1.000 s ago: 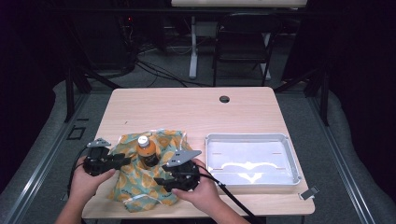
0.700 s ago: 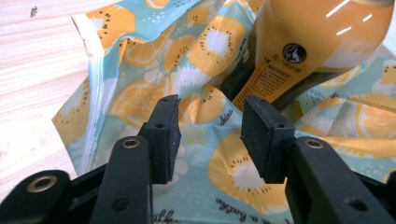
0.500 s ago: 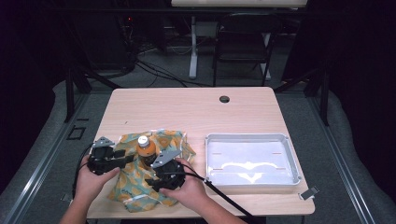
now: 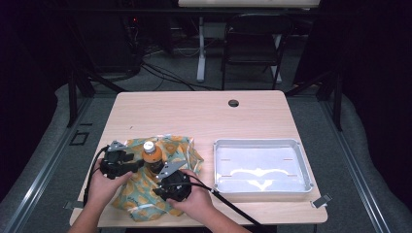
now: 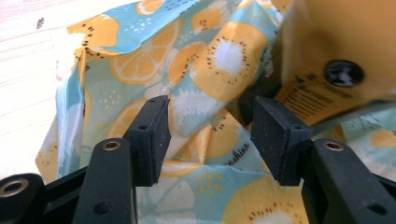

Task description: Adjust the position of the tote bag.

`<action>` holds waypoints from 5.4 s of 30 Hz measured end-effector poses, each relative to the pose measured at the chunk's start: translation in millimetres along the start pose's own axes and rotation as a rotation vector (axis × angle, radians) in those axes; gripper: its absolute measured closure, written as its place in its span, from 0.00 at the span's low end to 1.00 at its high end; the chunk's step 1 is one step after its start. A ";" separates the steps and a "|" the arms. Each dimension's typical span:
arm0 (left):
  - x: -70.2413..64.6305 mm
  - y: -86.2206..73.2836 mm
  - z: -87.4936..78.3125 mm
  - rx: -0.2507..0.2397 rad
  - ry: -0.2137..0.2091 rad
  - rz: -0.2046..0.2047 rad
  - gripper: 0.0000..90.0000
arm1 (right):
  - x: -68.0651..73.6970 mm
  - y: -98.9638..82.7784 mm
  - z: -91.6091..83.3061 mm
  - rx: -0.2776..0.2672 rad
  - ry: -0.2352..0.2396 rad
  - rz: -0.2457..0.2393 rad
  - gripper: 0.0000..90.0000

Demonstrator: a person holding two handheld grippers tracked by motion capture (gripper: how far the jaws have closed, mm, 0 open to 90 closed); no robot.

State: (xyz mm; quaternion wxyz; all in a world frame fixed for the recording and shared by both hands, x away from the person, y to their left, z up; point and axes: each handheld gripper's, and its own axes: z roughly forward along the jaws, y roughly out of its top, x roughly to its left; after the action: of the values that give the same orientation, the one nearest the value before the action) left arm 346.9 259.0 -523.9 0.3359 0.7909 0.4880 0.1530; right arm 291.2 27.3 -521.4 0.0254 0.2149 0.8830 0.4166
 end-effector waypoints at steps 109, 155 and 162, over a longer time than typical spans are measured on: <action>17.5 -16.6 9.1 0.080 0.091 0.002 0.60 | -61.8 -31.6 -4.7 0.092 -0.175 0.167 0.81; 15.8 -15.0 4.6 0.056 0.070 -0.025 0.59 | -30.0 -41.6 -5.7 0.107 -0.067 0.107 0.77; 14.4 -12.6 0.4 0.056 0.061 -0.024 0.60 | -33.4 -39.4 -7.1 0.120 -0.047 0.122 0.72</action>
State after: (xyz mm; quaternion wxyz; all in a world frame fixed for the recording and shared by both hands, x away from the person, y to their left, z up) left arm 345.5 275.2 -534.0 0.3004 0.7890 0.5117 0.1591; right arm 305.7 -13.3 -550.6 0.0078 0.2794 0.8908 0.3583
